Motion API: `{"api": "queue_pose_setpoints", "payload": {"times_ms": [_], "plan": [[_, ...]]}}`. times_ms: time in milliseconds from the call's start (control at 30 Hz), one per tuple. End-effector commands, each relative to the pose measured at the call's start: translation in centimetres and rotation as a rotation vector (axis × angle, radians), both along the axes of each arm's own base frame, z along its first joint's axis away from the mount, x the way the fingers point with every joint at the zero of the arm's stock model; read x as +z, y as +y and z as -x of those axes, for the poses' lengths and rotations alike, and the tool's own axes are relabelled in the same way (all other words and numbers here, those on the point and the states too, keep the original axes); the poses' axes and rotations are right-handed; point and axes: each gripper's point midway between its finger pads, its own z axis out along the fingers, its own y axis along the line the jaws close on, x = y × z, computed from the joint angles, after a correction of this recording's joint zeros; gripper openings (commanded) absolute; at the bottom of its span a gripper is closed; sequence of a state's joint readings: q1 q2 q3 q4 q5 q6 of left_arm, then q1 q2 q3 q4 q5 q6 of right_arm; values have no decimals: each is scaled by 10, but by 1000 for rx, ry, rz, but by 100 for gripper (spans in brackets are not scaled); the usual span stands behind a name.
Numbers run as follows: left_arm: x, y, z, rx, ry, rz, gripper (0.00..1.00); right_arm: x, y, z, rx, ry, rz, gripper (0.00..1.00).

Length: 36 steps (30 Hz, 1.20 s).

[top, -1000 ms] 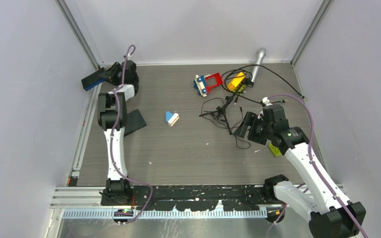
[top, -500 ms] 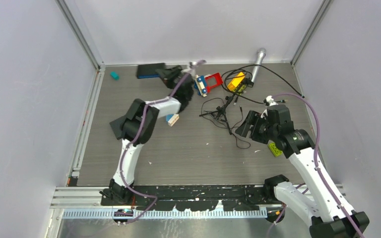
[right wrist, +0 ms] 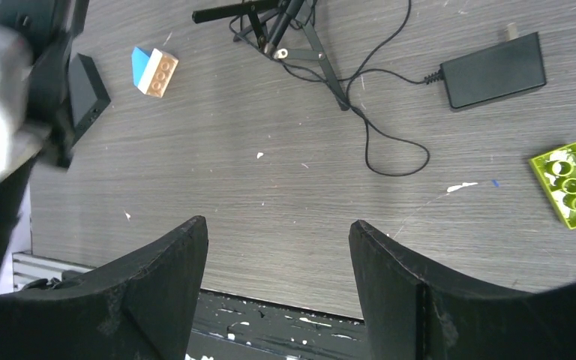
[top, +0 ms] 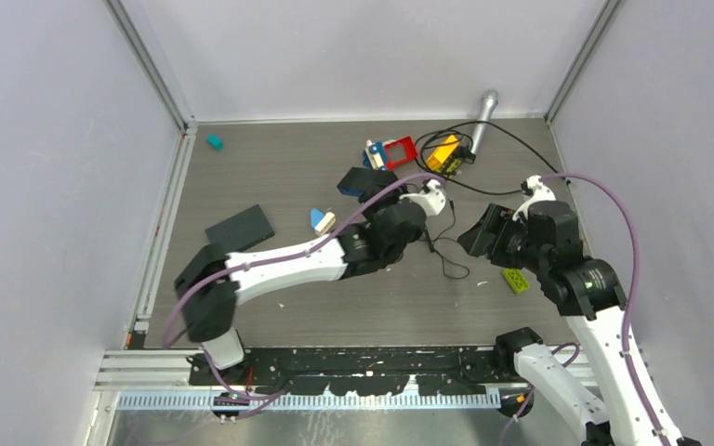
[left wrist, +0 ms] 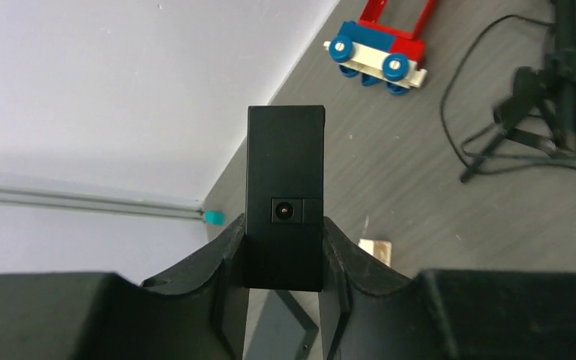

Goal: Insert the plug into the switch port
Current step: Place the switch port at the center of the board.

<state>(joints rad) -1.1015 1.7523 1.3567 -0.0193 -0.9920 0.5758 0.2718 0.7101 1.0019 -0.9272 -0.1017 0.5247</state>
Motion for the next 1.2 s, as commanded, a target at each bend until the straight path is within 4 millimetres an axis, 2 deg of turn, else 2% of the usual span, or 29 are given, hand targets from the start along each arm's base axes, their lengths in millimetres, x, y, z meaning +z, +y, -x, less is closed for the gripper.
{"api": "queue_pose_setpoints", "payload": {"times_ms": [0,100,233,433,633,833,933,1000,1167], "plan": [[17,9,46,-83,70,169,0,30,-15,9,-45,-85,30,74],[21,11,71,-180,130,256,0,44,-22,16,-74,-133,27,74],[15,9,106,-366,196,327,0,60,-24,24,-82,-190,3,75],[9,14,144,-573,239,445,0,61,-30,24,-104,-202,22,75],[-5,28,160,-622,268,481,0,50,-28,20,-105,-174,25,74],[-35,19,176,-694,372,454,0,39,-26,18,-103,-146,19,75],[-45,15,182,-711,408,470,0,35,-25,17,-104,-133,18,74],[-50,19,177,-676,399,469,0,33,-24,15,-104,-127,18,74],[-68,44,150,-451,347,389,0,30,-23,10,-102,-111,23,74]]}}
